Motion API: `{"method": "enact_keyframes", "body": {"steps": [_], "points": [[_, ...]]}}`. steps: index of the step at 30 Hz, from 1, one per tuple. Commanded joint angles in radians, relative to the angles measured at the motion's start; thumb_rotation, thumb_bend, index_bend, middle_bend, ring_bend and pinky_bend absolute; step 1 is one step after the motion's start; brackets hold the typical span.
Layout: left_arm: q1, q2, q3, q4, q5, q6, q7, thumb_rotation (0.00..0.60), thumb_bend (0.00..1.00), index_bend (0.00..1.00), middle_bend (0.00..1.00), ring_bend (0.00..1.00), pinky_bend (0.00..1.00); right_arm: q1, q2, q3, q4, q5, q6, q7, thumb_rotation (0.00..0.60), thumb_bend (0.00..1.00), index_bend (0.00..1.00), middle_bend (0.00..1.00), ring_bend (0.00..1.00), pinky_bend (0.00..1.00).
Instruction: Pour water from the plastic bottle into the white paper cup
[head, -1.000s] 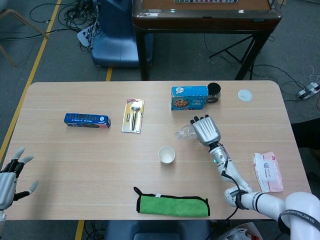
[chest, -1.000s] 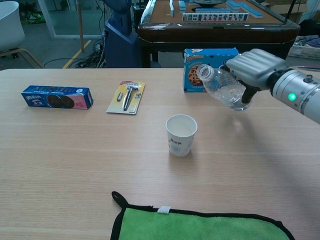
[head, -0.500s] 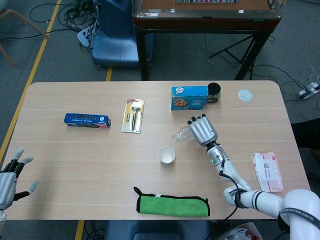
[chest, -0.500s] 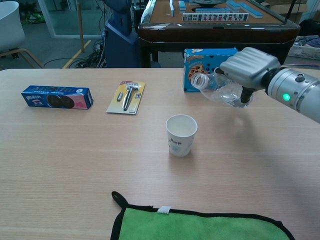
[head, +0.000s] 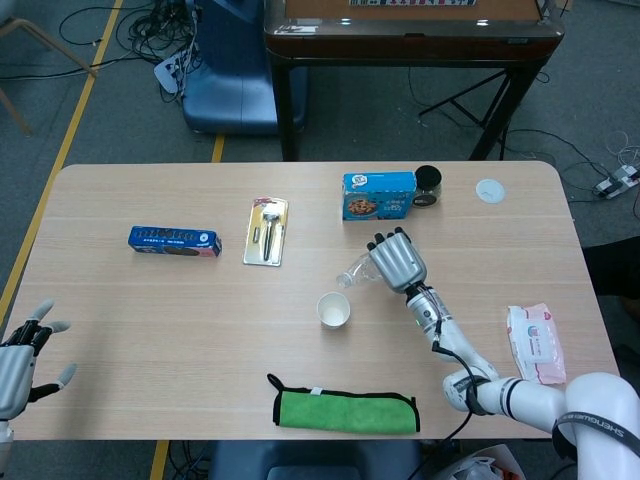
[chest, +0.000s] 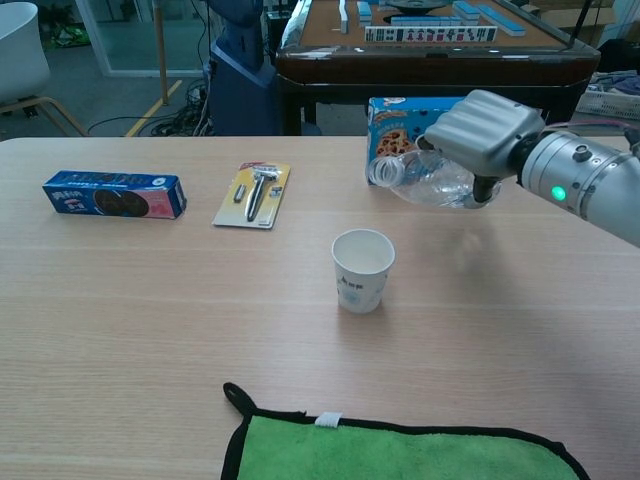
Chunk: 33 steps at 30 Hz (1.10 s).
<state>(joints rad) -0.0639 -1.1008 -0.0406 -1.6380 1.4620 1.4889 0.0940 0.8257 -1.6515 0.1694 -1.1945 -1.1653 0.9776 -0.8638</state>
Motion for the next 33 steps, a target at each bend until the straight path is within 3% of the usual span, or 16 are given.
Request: {"method": "enact_keyframes", "body": {"steps": [1,33], "points": [[0.000,0.001,0.001,-0.001,0.001,0.001,0.001,0.600,0.22,0.31,0.11,0.26,0.54,0.005,0.005,-0.004,-0.009,0.003,0.003,-0.019,0.600,0.26,0.58,0.67,0.56,0.53],[-0.001,0.001,0.001,-0.002,-0.004,-0.005,0.005,0.600,0.22,0.32,0.13,0.25,0.54,0.037,0.049,-0.054,-0.053,0.016,0.021,-0.217,0.600,0.26,0.58,0.68,0.56,0.53]]}}
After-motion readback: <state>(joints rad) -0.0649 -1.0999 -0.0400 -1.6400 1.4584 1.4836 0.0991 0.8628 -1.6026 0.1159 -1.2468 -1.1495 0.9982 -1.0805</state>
